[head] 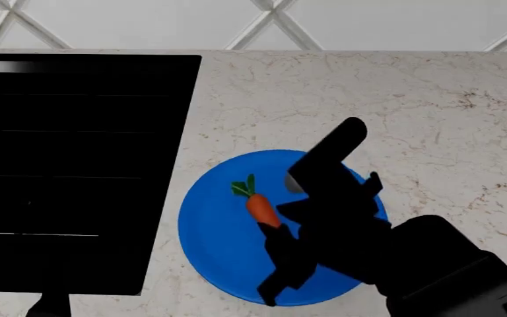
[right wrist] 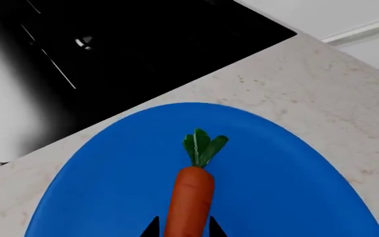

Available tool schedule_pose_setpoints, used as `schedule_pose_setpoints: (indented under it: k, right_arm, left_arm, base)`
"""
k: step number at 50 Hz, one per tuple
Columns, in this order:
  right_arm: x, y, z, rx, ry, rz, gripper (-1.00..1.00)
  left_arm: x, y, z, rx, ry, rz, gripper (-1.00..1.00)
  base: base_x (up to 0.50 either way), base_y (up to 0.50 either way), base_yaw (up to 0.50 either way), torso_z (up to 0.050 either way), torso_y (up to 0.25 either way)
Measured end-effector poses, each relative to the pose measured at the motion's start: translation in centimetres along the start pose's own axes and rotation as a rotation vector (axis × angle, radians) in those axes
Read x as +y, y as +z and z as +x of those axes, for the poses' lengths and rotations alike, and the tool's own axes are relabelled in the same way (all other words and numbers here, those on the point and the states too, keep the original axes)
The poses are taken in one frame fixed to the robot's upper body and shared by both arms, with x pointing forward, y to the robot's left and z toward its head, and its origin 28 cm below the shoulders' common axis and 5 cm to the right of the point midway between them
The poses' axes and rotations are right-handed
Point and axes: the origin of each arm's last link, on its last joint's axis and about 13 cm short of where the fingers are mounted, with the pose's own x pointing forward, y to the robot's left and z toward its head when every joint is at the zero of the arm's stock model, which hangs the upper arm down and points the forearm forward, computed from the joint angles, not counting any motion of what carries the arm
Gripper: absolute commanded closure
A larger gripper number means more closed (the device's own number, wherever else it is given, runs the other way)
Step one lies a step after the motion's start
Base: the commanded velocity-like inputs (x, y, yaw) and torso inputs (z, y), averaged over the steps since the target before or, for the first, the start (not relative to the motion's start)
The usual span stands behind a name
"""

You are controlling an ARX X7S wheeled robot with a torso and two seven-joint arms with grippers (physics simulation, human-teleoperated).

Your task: Pick the carrot from the plate and place it in the pan.

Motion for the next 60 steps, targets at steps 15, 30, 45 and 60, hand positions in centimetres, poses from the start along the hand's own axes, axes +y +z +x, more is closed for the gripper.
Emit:
schedule_pose_setpoints:
  k: [15, 30, 45, 60]
  right_arm:
    - [0.3, 3.3, -1.7, -0.035, -0.009, -0.005, 1.0]
    - [0.4, 7.0, -3.8, -0.083, -0.079, -0.047, 1.0]
    - [0.7, 8.0, -4.2, -0.102, -0.111, -0.081, 1.0]
    - [0.9, 8.3, -4.3, -0.107, -0.118, -0.098, 1.0]
  left_arm:
    - [0.0, 0.0, 0.2, -0.006, 0.0, -0.006, -1.0]
    - [-0.2, -0.5, 1.6, -0.034, 0.001, -0.025, -1.0]
    - [-0.3, -0.8, 1.9, -0.051, 0.009, -0.029, -1.0]
    - [-0.3, -0.7, 1.8, -0.057, 0.01, -0.032, -1.0]
  base:
    - [0.0, 0.0, 0.0, 0.0, 0.0]
    - [0.07, 0.27, 0.0, 0.0, 0.0]
    - [0.13, 0.5, 0.0, 0.0, 0.0]
    - [0.13, 0.5, 0.0, 0.0, 0.0]
